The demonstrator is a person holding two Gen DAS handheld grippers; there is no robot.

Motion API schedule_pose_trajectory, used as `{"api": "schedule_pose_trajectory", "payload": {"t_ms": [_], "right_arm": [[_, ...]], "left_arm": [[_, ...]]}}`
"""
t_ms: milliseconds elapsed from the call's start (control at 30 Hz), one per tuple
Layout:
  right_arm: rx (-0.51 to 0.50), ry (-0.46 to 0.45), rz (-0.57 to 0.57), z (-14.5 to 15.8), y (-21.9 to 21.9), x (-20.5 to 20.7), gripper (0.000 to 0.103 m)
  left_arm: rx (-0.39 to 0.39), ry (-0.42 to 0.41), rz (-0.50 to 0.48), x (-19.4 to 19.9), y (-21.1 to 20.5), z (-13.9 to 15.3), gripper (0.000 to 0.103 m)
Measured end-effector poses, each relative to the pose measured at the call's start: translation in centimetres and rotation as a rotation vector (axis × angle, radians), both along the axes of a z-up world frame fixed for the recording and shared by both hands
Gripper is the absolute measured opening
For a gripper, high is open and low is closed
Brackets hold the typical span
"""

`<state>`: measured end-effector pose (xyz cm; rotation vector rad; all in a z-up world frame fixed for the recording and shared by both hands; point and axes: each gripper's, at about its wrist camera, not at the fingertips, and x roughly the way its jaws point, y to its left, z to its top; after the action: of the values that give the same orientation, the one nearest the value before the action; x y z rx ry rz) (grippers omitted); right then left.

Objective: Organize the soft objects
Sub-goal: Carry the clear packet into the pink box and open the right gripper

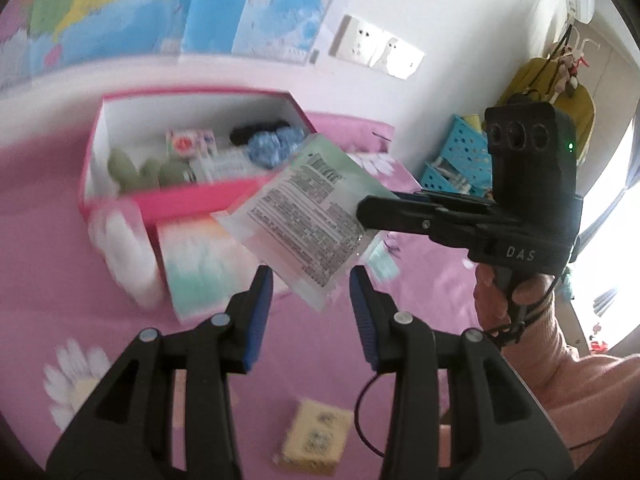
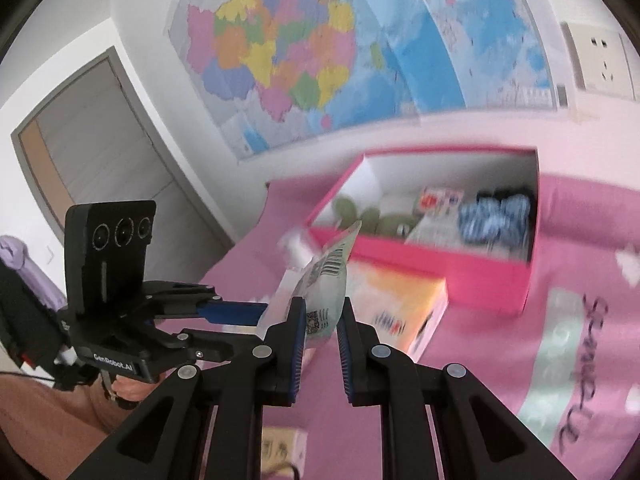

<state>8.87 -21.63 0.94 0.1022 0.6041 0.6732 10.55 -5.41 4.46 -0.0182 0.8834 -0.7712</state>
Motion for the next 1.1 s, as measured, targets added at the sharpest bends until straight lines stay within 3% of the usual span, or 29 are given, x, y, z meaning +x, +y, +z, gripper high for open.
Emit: {"api": "schedule_pose_trajectory", "payload": {"t_ms": [167,600,867,900,1100], "right_arm": [[0.039,-0.007,-0.022,1.5,-0.5,3.7,0.015],[0.053,0.043,-0.122,1.3,-0.8,13.8,0.015],[0.022,0.070,-0.215,-0.1,-0.8,18.2,0.015],[0.002,0.071,-0.251,-0.4,-0.8,18.7,0.019],[-0.015,0.068,-0.289,-1.2,-1.2,18.1,0.025]], "left_arm": [[0.040,-0.026,0.036,4.2,-1.1,0.9,0.042],[0.125,0.094,0.132,14.8,-3.8,-1.8,0.042],[0.205,0.121,0.205,17.8,-5.3,-3.6,0.042],[0.215,0.120,0.211,17.9,-5.5,-3.8,0.042],[0.239,0.054,0.214,16.4,-5.5,-3.5,0.042]]}}
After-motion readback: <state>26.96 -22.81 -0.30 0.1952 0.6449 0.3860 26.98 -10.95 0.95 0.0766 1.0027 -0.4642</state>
